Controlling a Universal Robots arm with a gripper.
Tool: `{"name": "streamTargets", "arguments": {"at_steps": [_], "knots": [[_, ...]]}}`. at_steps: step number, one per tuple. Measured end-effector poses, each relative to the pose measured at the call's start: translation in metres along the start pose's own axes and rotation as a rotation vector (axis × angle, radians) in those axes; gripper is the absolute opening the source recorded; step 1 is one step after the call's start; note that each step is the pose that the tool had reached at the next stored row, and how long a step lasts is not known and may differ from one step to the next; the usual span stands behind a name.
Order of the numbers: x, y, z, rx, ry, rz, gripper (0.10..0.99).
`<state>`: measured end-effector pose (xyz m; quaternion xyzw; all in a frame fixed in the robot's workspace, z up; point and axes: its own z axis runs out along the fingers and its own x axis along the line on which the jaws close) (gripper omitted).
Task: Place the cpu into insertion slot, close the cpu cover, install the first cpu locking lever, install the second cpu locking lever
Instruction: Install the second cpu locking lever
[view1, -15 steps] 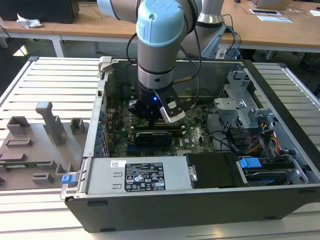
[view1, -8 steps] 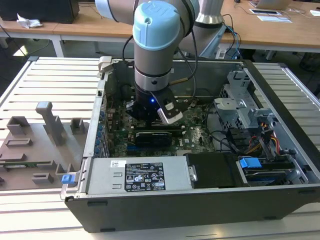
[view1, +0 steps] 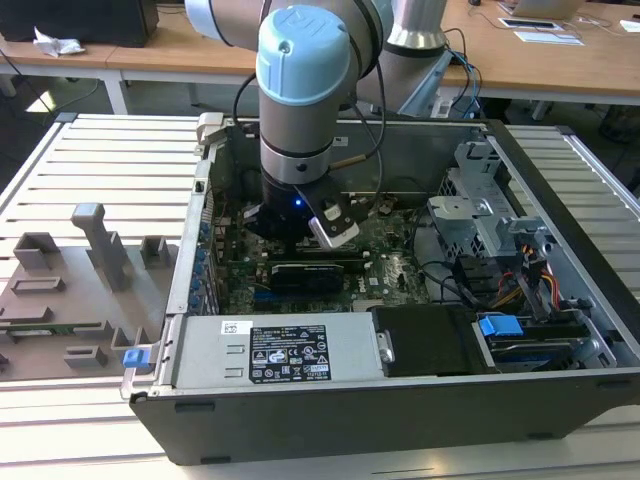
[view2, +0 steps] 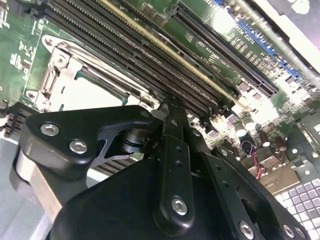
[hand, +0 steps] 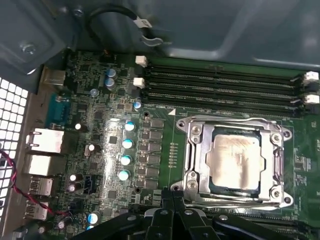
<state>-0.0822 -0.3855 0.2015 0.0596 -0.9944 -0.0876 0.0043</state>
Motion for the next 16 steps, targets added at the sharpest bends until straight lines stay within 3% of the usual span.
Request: {"name": "streamTargets", "arguments": {"at_steps": [4,8,16], "knots": [[-0.0003,0.0019,0.0015,-0.008,0.0051,-0.038,0.106],[-0.0012,0.0027,0.0041,-0.009,0.0109,-0.066,0.106],[-0.0062,0.0038,0.0044,-0.020,0.0119,-0.082,0.106]]}}
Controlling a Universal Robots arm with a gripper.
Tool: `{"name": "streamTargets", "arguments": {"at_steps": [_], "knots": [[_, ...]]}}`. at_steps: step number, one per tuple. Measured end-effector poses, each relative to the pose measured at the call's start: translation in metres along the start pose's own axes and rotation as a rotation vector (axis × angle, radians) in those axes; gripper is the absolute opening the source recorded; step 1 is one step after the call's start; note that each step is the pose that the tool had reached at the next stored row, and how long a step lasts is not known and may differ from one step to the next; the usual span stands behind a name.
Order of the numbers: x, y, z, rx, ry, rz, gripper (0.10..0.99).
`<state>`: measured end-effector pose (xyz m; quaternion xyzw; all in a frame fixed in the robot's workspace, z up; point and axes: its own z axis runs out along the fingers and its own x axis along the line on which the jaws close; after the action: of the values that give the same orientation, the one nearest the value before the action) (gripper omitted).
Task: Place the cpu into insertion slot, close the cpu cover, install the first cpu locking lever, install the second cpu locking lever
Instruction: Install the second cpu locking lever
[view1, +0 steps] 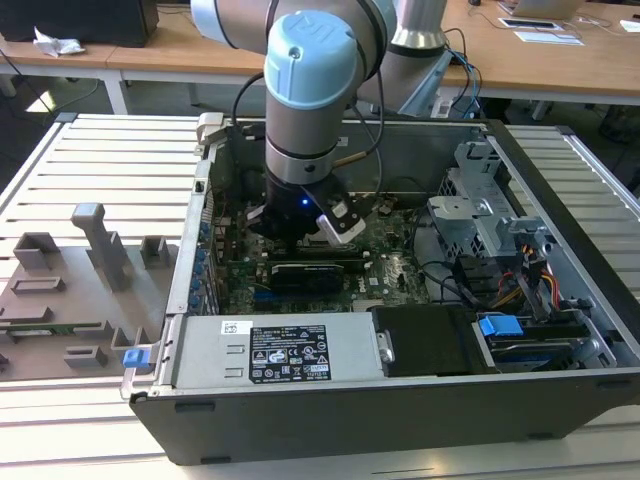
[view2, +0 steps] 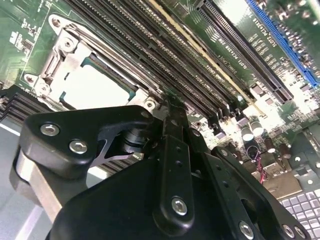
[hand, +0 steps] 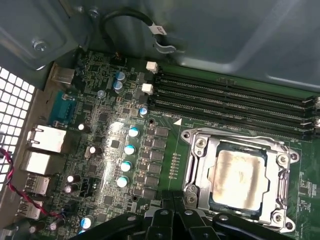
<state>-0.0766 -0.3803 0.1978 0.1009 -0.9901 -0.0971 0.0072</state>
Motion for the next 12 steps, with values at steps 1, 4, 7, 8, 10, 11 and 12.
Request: {"name": "streamTargets", "arguments": {"at_steps": [1,4,7,8,10,11,12], "knots": [[-0.0002,0.0000,0.0001,-0.002,-0.0006,0.000,0.106],[0.0002,-0.0022,-0.0003,-0.008,-0.0019,0.000,0.106],[0.0013,-0.0065,-0.0020,-0.016,-0.0036,-0.001,0.106],[0.0012,-0.0060,-0.0043,-0.016,-0.0038,-0.001,0.106],[0.0012,-0.0050,-0.0097,-0.016,-0.0035,-0.001,0.106],[0.0011,-0.0042,-0.0130,-0.016,-0.0035,-0.001,0.106],[0.0006,-0.0028,-0.0148,-0.016,-0.0036,-0.001,0.106]]}}
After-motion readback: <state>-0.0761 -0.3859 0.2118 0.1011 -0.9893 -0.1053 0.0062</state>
